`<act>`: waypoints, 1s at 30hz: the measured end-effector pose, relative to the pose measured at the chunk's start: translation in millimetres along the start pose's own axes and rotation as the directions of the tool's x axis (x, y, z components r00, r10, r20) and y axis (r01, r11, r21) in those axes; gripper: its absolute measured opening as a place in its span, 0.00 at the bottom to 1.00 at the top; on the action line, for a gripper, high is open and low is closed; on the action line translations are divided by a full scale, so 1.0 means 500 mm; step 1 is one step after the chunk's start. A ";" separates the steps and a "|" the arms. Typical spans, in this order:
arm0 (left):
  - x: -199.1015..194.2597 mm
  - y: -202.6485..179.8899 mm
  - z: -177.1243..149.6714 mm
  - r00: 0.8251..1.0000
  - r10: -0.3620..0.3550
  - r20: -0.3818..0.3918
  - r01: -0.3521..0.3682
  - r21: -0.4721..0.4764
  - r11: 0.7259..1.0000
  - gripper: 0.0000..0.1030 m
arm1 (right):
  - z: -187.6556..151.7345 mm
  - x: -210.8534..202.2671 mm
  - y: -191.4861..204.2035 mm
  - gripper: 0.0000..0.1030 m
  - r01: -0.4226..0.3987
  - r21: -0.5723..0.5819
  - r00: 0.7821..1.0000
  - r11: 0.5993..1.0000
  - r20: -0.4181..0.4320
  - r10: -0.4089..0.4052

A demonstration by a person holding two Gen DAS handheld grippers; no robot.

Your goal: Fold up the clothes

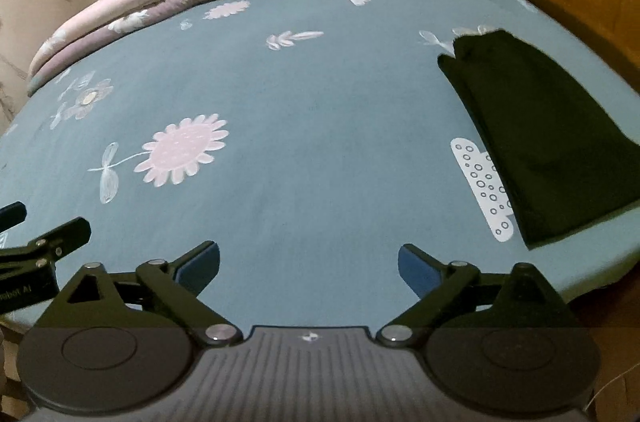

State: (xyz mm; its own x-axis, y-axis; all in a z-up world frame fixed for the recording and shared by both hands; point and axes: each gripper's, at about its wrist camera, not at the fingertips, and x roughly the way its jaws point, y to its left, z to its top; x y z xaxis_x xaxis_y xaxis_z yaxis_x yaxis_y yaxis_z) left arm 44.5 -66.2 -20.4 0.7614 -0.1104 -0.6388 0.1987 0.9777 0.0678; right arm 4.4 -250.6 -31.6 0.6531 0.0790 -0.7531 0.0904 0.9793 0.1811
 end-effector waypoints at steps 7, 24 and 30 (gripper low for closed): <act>-0.065 0.037 -0.041 0.998 -0.017 -0.055 0.009 -0.135 0.991 0.99 | -0.051 -0.067 0.030 1.00 -0.016 -0.045 0.998 0.999 0.062 0.018; -0.124 0.045 -0.128 0.977 0.053 -0.206 -0.093 -0.190 0.977 0.99 | -0.119 -0.094 0.079 1.00 0.009 -0.113 1.000 0.994 0.021 -0.006; -0.130 0.033 -0.148 0.969 0.048 -0.242 -0.094 -0.180 0.979 0.99 | -0.130 -0.095 0.076 1.00 0.027 -0.083 1.000 0.996 0.011 -0.027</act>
State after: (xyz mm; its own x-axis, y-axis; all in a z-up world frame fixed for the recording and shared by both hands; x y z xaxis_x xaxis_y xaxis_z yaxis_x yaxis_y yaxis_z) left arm -47.4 -29.8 -34.6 0.5983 -0.0167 -0.8011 0.0121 0.9999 -0.0117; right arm -72.0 -204.8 -30.3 0.6583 0.0509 -0.7510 0.0452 0.9932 0.1070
